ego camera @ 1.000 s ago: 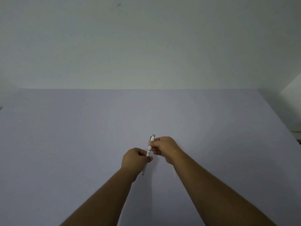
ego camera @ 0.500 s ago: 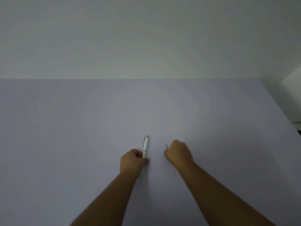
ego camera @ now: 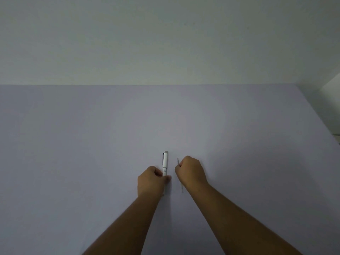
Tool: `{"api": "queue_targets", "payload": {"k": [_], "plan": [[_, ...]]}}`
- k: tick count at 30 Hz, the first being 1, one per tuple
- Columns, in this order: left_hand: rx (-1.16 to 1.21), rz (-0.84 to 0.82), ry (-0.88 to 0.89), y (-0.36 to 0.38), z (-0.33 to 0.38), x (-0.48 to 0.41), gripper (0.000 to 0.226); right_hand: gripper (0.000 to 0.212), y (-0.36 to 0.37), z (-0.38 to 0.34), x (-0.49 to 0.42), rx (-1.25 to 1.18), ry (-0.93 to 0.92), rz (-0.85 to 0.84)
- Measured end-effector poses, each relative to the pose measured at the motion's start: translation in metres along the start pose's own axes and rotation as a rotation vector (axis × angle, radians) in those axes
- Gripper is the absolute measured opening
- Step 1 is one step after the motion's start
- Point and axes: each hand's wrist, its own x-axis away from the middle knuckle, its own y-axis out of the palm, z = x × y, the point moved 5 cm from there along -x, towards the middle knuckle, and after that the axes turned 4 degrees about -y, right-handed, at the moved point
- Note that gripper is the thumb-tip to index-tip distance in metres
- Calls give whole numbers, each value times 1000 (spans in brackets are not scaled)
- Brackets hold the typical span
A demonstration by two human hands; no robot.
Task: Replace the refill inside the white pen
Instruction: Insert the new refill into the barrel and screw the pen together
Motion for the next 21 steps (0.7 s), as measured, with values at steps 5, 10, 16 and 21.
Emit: {"api": "queue_targets", "payload": {"k": [5,10,16,21], "plan": [[-11,-2,0,1,-2,-1,28,19,1,2,0,-25,0,0],[-25,0,17,1,-2,-2,29,20,2,2,0,-43,-7,14],[-29,0,21,1,-3,-3,31,22,2,2,1,-63,-8,23],[-36,-22,19,-1,-3,-1,35,21,1,3,3,-99,16,14]]}}
